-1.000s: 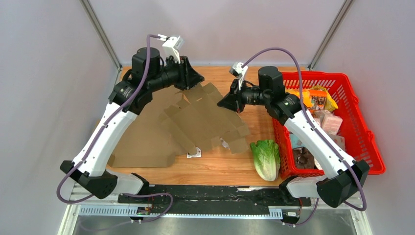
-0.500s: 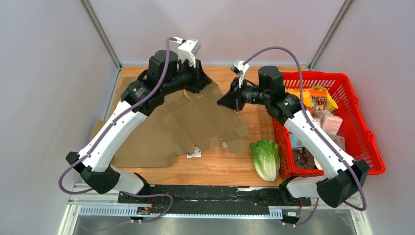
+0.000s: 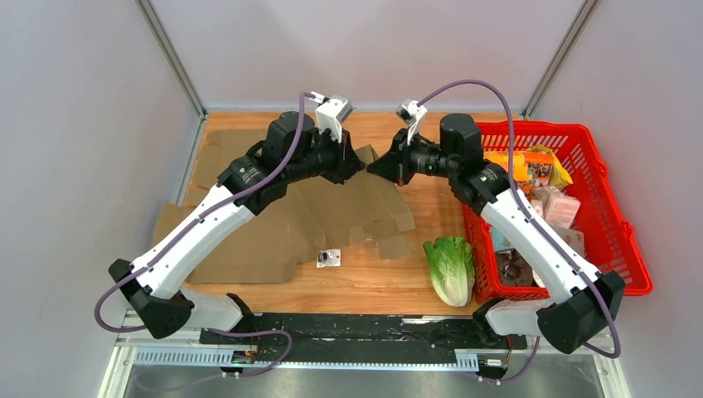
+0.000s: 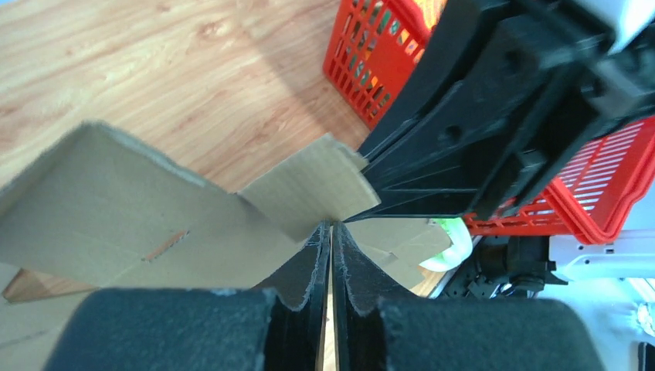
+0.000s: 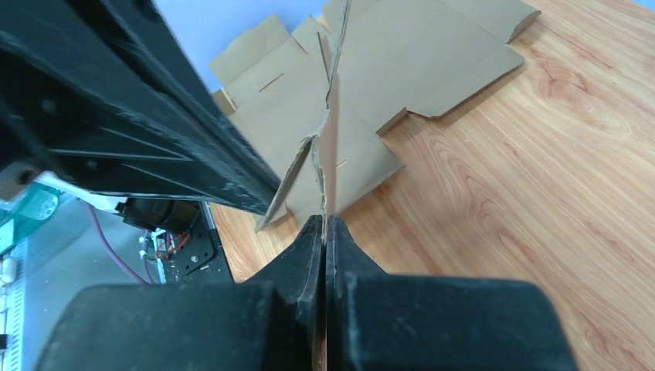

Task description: Fold the paper box

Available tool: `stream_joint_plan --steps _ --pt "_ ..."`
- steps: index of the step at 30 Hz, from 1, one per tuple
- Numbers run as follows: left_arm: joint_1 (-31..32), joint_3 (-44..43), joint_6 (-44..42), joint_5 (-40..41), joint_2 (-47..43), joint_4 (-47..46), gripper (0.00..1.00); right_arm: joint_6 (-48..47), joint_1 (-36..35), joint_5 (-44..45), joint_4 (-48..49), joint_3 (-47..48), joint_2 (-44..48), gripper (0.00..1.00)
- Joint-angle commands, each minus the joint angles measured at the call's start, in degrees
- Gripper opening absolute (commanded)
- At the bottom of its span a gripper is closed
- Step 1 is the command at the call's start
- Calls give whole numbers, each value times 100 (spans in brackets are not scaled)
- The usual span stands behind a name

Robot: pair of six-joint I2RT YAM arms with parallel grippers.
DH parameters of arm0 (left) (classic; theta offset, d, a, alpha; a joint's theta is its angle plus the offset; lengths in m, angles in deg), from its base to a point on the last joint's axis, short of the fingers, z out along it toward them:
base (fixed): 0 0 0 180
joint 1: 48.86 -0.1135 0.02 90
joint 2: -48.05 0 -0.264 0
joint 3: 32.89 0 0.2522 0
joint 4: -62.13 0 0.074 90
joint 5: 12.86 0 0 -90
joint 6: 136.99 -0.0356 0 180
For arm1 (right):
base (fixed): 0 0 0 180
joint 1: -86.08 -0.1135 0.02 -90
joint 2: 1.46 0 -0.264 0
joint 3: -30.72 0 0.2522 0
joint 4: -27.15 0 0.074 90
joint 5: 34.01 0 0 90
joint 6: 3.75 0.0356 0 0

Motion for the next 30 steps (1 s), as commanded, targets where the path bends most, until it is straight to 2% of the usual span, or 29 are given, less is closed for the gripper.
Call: stream_joint_plan --steps 1,4,7,8,11,13,17,19,26,30 --pt "-2 156 118 60 -130 -232 11 397 -2 -309 737 -95 324 0" --pt "-2 -2 -5 218 -121 21 16 406 24 -380 773 -156 394 0" --pt "-2 6 -242 263 -454 102 26 406 121 -406 773 -244 491 0" --pt "-2 85 -321 254 -603 85 34 423 147 -424 773 -297 509 0" --pt "-28 410 -673 735 -1280 356 41 563 279 -678 817 -280 544 0" --pt "-151 577 -770 1307 -1702 724 42 634 393 -898 755 -227 544 0" --pt "-1212 999 -341 1212 -2230 657 40 713 420 -1022 851 -350 676 0" --pt "-1478 1202 -86 966 -2318 411 37 810 411 -1066 957 -499 764 0" --pt "-1610 1220 513 816 -1661 -319 20 1056 411 -1171 1133 -500 729 0" --pt "-1672 1175 811 992 -1457 -503 18 1100 411 -1119 1186 -535 825 0"
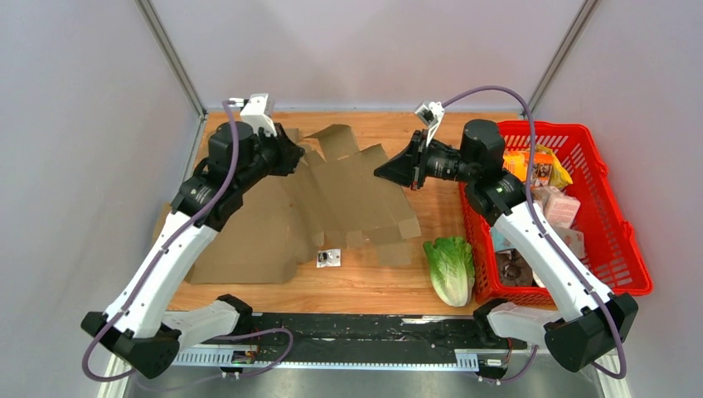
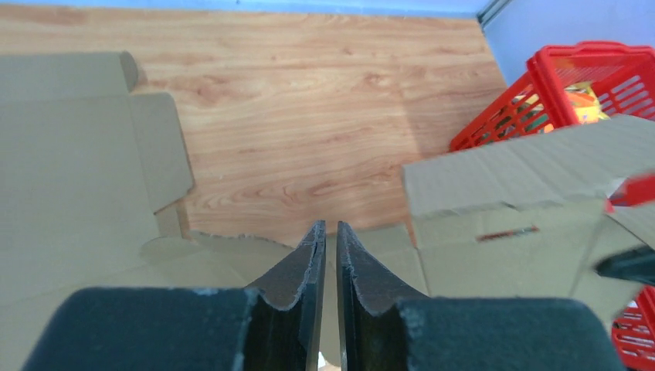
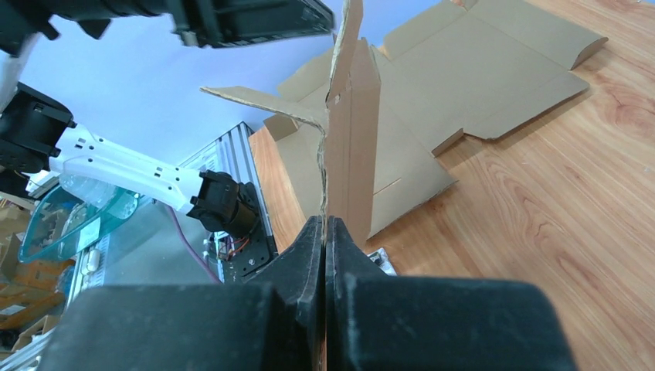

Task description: Fold the paper box

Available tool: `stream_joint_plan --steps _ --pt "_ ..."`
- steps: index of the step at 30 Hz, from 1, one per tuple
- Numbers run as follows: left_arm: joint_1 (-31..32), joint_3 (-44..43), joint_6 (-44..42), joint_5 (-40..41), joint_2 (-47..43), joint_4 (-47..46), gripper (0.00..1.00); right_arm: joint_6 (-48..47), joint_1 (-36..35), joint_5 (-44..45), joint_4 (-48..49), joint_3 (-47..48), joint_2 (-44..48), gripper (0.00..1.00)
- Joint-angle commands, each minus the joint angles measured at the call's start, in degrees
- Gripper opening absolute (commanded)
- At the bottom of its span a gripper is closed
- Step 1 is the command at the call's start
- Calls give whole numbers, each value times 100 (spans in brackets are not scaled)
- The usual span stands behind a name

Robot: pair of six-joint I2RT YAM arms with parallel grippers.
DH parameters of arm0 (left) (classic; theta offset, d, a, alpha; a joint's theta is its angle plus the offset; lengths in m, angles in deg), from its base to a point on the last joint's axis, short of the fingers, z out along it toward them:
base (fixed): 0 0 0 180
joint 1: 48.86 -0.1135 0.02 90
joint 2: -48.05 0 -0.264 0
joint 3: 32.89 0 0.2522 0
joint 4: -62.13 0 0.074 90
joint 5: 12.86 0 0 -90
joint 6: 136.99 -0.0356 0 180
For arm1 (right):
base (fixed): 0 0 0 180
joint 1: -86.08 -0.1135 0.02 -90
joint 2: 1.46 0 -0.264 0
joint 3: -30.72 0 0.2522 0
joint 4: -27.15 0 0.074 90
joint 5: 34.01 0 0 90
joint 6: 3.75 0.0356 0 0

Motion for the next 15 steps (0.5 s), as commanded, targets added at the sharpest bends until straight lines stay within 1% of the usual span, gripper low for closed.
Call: stream_joint_plan --steps 1,5,9,12,15 --pt "-129 4 523 15 136 -557 18 167 7 -98 362 29 167 0" --pt "-164 -5 699 -257 338 -680 18 193 7 -98 423 29 150 0" --pt "-164 398 989 -749 312 -1144 17 246 7 -116 511 12 80 0" --pt "-164 671 1069 -750 172 -1304 17 281 7 -133 590 -15 45 0" --pt "-164 646 1016 -846 128 -1234 17 316 7 -133 660 -23 36 0"
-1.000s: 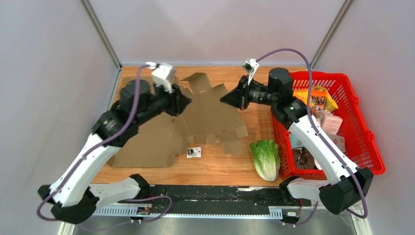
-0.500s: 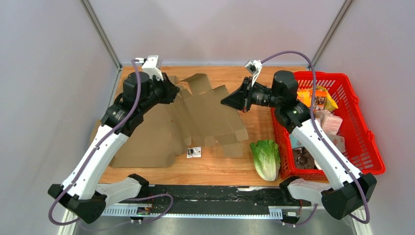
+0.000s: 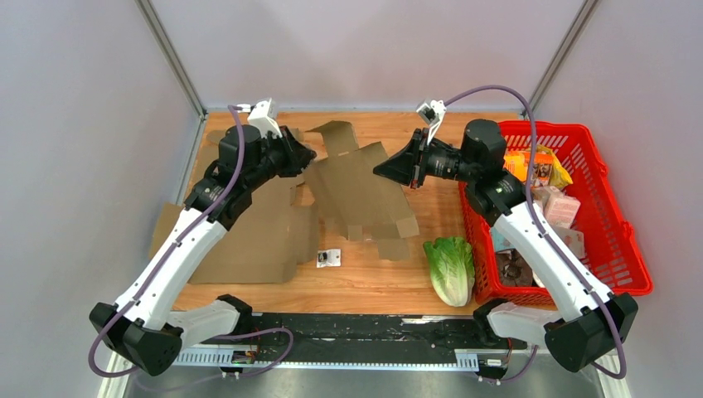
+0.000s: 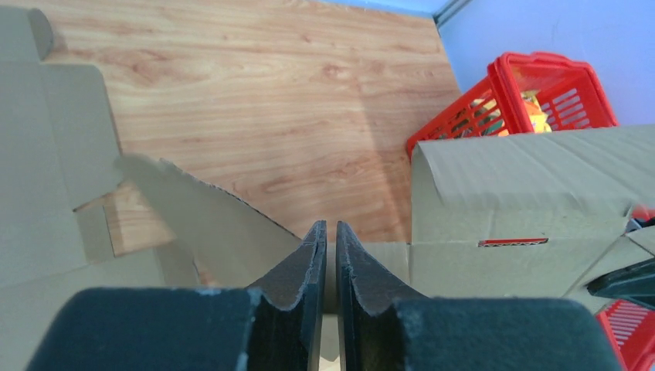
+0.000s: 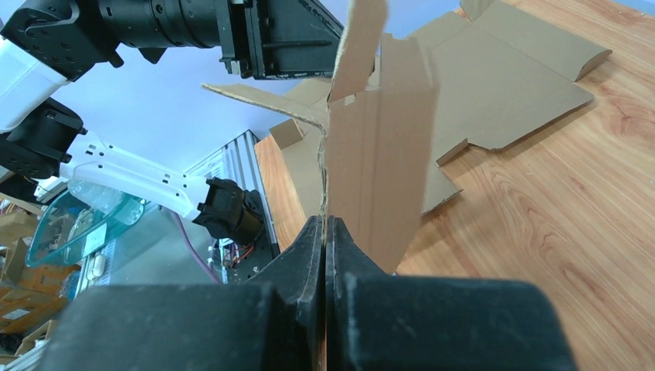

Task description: Fold the paper box

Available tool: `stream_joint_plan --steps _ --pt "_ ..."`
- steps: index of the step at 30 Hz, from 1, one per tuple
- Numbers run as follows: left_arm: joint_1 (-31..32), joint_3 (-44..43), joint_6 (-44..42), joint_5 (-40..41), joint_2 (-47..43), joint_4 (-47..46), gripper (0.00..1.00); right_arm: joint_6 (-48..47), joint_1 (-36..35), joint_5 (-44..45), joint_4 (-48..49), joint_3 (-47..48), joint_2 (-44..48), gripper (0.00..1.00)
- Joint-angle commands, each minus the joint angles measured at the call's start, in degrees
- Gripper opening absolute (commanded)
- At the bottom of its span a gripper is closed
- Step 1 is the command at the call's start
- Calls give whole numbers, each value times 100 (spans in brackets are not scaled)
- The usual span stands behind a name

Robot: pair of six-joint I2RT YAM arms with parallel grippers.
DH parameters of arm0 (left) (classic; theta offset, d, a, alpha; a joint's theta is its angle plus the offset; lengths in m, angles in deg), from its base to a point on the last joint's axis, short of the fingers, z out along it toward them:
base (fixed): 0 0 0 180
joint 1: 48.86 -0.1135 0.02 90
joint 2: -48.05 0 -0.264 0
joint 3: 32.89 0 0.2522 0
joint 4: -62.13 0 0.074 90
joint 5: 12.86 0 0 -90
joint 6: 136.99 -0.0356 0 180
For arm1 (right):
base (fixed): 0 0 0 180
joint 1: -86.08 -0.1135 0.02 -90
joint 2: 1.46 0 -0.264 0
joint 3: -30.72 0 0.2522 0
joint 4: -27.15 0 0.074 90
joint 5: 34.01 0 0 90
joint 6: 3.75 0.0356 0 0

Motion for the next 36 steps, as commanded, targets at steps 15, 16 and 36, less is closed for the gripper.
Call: stream_joint_plan --steps 15,16,36 --pt "6 1174 948 -1012 -451 -1366 14 956 7 -453 1292 -175 -149 0" --pt "6 1192 974 -1064 -407 -1401 14 1009 7 -480 1423 -201 -166 0" --pt "6 -943 -1784 -486 -1812 1656 54 1141 -2 -1040 -1536 211 791 0"
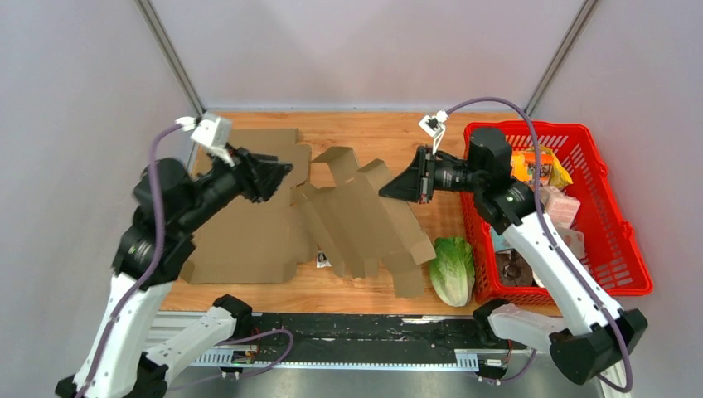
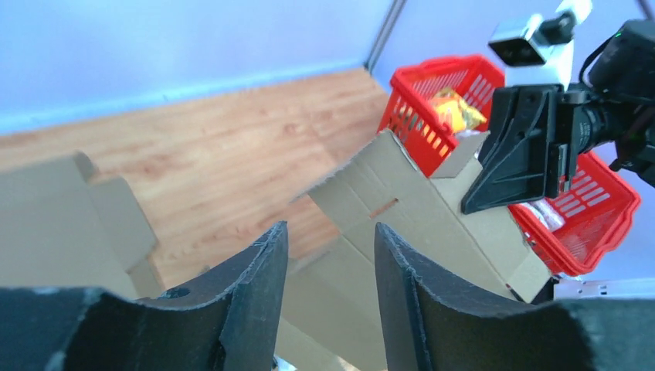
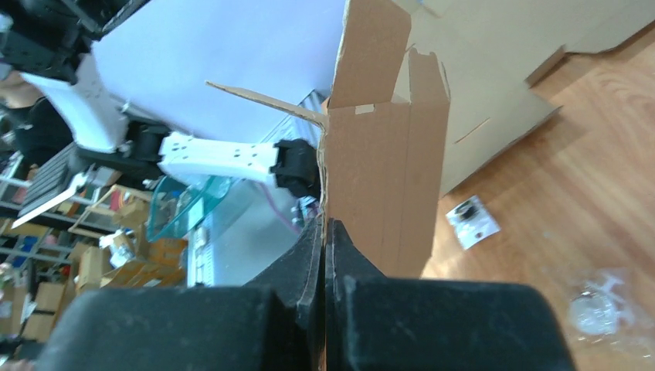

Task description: Fold the paper box

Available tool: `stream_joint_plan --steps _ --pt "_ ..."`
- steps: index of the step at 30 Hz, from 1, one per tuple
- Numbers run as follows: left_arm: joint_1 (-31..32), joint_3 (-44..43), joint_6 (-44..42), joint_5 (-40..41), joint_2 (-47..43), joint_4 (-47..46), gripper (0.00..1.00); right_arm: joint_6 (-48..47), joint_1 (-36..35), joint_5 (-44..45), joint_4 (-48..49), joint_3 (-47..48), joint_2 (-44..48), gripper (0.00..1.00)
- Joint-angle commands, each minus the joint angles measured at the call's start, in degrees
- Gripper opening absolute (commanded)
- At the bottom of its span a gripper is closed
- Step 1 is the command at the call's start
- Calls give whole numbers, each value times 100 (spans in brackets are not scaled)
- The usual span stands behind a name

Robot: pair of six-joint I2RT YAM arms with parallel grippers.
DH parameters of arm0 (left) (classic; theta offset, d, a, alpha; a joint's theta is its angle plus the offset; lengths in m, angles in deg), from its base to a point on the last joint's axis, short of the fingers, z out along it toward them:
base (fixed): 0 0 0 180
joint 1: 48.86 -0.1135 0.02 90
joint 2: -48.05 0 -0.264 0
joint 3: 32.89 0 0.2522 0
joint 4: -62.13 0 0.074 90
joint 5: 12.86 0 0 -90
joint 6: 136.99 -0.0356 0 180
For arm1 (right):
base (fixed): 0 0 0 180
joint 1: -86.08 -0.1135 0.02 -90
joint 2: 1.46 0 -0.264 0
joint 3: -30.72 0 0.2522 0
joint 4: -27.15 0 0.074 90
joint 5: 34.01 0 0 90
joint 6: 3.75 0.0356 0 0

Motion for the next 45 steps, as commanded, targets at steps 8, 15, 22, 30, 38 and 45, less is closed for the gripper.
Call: stream_joint_plan --steps 8,15,22,30,38,45 --pt "6 -389 -732 495 -564 876 56 700 -15 -949 -1115 -269 1154 0" --pt "6 -170 -618 267 -354 717 56 -764 -15 -3 -2230 -376 173 0" --pt "6 366 -407 206 -256 542 56 -1989 -392 1915 -2110 116 -1646 0" --pt "6 867 -275 73 -406 533 56 -3263 -859 4262 -2600 1565 -3758 0" --pt "6 1834 -170 416 -643 138 56 -4028 -938 5528 -1714 1690 -4103 0" --pt "-64 2318 67 522 33 -644 56 -4362 -1368 4729 -1503 1014 -3646 0"
